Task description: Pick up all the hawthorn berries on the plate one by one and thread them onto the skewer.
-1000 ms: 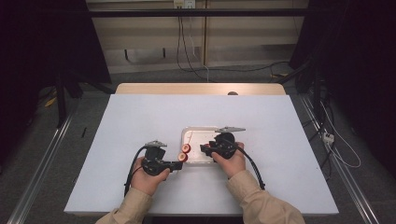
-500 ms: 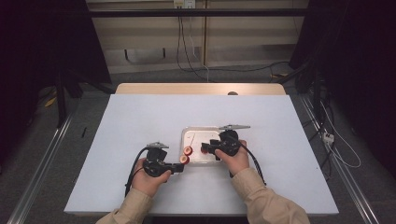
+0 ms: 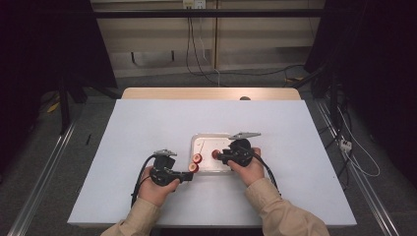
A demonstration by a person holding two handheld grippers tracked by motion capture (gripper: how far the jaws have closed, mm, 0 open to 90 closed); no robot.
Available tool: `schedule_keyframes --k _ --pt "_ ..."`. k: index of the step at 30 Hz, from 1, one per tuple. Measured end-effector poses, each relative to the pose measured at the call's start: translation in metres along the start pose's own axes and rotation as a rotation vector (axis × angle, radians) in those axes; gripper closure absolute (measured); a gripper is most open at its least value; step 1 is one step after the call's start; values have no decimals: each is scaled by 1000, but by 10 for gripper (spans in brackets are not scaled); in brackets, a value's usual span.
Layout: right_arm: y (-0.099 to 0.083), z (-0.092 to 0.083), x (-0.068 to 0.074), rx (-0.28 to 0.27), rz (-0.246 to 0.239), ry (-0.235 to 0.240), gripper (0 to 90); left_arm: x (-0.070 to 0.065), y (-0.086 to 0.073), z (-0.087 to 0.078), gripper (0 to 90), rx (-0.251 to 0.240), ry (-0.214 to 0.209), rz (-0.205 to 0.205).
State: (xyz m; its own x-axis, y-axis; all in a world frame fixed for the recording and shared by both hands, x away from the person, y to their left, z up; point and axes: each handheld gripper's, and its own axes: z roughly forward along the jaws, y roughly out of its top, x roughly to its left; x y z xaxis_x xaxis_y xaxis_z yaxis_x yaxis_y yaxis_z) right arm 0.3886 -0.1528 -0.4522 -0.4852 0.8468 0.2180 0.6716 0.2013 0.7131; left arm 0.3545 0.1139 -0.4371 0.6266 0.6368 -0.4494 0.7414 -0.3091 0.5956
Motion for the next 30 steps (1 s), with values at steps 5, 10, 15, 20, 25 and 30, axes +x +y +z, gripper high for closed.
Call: schedule_keyframes --k 5,10,15,20,25,30 --pt "4 4 -11 -29 21 -36 664 1 0 0 898 -3 1 -3" --pt "8 8 -12 -66 69 -19 626 2 0 -1 898 -3 -3 -3" --pt "11 9 -8 -89 96 13 549 2 0 0 898 5 -2 0" --pt "13 19 1 -64 87 37 539 2 0 0 898 9 -2 -2" --pt "10 26 7 -41 70 23 578 3 -1 -1 898 10 0 -1" --pt "11 25 5 -32 55 47 615 4 0 -2 898 9 7 -4"
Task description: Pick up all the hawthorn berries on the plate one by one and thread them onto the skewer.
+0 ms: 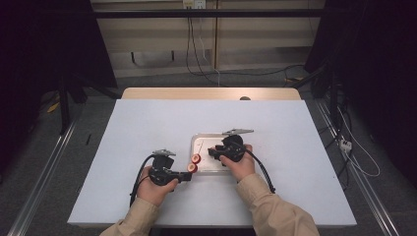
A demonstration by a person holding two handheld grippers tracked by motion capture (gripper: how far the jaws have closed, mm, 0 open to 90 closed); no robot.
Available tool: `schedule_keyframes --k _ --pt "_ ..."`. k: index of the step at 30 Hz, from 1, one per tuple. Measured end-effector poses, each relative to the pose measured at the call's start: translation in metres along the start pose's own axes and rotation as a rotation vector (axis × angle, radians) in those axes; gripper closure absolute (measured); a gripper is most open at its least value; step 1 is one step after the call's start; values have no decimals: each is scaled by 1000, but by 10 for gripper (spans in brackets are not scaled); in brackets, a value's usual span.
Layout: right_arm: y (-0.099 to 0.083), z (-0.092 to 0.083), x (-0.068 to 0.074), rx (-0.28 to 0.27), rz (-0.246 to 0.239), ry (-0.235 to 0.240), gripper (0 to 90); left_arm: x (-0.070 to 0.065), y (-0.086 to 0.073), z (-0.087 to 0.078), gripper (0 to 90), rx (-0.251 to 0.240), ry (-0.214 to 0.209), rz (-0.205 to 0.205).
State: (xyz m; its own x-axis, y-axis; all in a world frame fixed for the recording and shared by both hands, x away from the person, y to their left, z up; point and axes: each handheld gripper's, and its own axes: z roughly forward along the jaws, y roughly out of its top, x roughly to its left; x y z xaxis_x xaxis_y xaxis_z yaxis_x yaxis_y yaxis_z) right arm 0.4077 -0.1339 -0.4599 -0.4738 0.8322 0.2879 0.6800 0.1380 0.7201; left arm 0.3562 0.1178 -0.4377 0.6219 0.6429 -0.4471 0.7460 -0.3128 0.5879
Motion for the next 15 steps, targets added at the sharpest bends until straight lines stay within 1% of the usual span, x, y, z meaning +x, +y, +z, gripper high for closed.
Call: schedule_keyframes --k 1,2,3,4,5,6,7,8,10,12,13,15 --pt "0 0 0 1 -10 10 615 0 0 0 898 -4 -5 -2" --pt "0 -1 1 4 -12 31 615 0 0 0 898 -6 -3 -6" --pt "0 -1 2 13 -25 46 608 1 0 -1 897 -8 -4 -7" --pt "-1 -3 4 6 -32 30 573 1 0 -1 898 -6 -3 -6" --pt "0 -5 4 -8 -22 25 538 1 0 -1 898 -6 -2 -6" --pt "1 -7 3 -19 -12 32 566 1 0 -1 898 -6 -1 -7" --pt "2 -9 3 -30 -10 28 586 1 0 -1 898 -6 0 -6" --pt "3 -11 2 -39 -19 19 597 1 0 -1 898 -7 -2 -3" --pt "4 -12 -1 -35 -12 -2 598 1 0 -2 898 -10 3 -7" --pt "3 -13 1 -22 -12 5 567 1 0 -2 898 -11 5 -11" --pt "2 -12 3 -11 -25 10 546 2 0 -2 898 -13 0 -12" --pt "-1 -10 6 10 -52 -7 545 2 0 -2 898 -11 0 -11"
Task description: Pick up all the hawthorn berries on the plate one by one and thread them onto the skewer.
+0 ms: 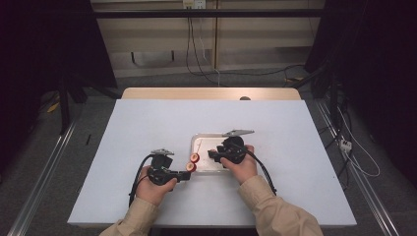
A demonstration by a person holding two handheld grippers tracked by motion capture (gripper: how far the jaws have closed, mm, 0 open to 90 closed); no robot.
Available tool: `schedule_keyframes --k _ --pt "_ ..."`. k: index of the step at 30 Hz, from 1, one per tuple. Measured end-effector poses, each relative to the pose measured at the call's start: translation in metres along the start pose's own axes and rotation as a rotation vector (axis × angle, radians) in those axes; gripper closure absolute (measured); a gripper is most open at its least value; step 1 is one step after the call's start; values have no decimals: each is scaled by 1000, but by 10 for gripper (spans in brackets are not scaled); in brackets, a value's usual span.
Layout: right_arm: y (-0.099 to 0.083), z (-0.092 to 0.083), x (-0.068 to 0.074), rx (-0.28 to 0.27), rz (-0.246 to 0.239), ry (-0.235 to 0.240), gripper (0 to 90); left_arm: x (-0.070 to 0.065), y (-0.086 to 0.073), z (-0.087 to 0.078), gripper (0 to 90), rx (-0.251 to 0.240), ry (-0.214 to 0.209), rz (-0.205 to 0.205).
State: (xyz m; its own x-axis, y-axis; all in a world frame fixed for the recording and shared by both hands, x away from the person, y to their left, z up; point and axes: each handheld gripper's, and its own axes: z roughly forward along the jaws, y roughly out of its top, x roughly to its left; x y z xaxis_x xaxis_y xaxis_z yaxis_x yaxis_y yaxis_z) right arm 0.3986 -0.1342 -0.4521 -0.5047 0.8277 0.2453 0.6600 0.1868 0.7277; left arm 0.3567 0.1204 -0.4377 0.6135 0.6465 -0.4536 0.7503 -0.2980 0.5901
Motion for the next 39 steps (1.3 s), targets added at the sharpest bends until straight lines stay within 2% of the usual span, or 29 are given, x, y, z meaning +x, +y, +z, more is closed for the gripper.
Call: schedule_keyframes --k 5,7,10,14,17,20,25,27,32,35,36,39 --pt "-3 -4 -13 8 14 -54 539 -1 0 -1 898 5 4 6" --pt "-3 -7 -16 8 3 -80 529 0 0 0 898 0 -1 -1" --pt "-2 -7 -19 -9 7 -95 539 -1 1 0 898 1 -2 2" --pt "-2 -4 -17 -34 51 -52 542 -1 1 0 897 0 2 4" --pt "-1 -1 -11 -42 56 -29 533 0 0 0 898 8 1 5" --pt "1 5 -8 -35 59 -29 527 -1 0 1 898 11 3 4" --pt "-1 11 -11 -34 93 -12 608 0 -1 2 898 26 0 0" --pt "0 11 -13 -42 101 -14 609 1 -2 3 898 31 -5 -3" --pt "6 -2 -15 -71 115 2 611 -2 -3 5 898 78 -10 2" --pt "14 -15 -16 -117 151 43 611 -5 -4 10 899 111 -26 9" --pt "17 -19 -15 -129 148 52 611 -6 -4 10 899 120 -32 19" --pt "22 -28 -10 -143 127 72 611 -9 -2 10 899 102 -32 17"
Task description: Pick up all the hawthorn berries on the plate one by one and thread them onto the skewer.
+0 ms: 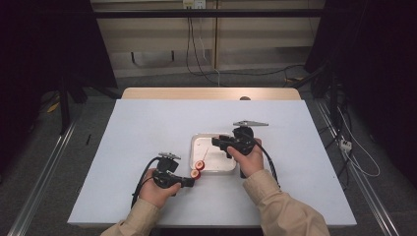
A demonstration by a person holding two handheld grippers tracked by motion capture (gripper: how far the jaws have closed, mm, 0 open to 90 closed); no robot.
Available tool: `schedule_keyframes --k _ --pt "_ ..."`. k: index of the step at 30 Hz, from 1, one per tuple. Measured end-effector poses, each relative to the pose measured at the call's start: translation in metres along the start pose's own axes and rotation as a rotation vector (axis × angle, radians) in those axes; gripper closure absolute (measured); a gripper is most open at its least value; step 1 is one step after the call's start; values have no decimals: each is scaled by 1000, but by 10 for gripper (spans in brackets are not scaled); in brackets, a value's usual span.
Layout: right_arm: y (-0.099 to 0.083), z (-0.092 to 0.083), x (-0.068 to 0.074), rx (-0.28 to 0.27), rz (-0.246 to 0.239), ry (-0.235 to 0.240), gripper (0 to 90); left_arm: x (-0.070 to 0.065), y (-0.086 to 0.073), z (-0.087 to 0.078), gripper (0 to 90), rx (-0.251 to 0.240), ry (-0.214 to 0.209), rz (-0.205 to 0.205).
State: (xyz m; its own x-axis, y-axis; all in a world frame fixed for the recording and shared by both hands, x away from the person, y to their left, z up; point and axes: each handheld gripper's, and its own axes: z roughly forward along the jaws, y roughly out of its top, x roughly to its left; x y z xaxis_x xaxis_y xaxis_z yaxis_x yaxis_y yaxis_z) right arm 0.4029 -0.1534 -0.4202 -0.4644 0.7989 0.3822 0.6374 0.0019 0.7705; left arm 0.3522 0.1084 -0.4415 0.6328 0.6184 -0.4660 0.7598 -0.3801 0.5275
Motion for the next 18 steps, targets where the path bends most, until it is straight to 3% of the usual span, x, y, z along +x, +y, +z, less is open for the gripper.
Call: schedule_keyframes --k 8,18 --pt "-1 -1 8 0 -10 29 611 -1 1 -1 899 -5 -11 3" --pt "-2 2 13 7 -36 30 611 0 1 -1 899 4 -7 -7"
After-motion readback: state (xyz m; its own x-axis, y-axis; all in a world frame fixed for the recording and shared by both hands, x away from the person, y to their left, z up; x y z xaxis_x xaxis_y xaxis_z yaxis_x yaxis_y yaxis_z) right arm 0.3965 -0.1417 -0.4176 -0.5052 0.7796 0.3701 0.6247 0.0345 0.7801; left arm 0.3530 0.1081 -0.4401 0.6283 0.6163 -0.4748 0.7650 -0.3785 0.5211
